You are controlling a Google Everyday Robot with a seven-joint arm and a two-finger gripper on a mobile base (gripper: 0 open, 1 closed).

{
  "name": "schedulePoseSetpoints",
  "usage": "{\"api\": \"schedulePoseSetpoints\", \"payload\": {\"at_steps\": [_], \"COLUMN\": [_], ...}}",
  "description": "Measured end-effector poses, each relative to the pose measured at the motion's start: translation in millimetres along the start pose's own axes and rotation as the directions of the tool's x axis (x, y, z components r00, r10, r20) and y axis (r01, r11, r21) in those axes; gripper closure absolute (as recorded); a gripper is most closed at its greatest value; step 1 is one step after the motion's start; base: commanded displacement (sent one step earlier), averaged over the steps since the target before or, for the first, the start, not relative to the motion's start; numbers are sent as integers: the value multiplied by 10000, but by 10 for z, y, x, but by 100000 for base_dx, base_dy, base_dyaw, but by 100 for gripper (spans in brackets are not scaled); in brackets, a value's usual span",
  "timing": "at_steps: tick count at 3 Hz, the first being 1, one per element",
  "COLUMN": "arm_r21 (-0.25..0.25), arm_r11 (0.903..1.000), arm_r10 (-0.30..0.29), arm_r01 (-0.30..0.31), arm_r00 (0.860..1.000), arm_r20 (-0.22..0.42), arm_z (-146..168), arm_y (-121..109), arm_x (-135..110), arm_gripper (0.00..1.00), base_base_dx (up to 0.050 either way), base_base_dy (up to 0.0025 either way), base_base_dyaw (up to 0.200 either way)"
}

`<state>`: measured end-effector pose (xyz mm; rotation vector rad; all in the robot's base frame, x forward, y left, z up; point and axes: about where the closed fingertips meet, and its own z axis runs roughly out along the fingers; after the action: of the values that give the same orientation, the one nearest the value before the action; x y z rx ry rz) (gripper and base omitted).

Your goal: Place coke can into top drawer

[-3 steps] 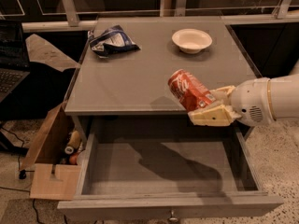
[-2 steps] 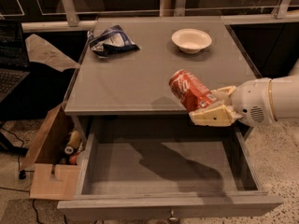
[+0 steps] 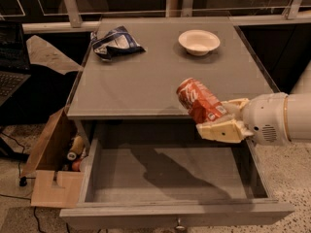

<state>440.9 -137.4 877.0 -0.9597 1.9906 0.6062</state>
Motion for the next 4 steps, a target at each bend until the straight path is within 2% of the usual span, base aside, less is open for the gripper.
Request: {"api": "schedulePoseSetpoints", "payload": {"at_steps": [1, 2, 4], "arm_r21": [357, 562, -3], "arm_r11": [9985, 9958, 9891], "arm_r10": [429, 750, 1456], "arm_r01": [-422, -721, -1471], "arm_r00": [9989, 9958, 9795], "arm_r20": [-195, -517, -1391], "arm_z": [-114, -92, 154], "arm_y": [154, 178, 166], "arm_x": [220, 507, 1088], "arm_gripper": [100, 100, 100], "base_base_dx": [0, 0, 0], "base_base_dy": [0, 0, 0], "base_base_dyaw": [0, 0, 0]}}
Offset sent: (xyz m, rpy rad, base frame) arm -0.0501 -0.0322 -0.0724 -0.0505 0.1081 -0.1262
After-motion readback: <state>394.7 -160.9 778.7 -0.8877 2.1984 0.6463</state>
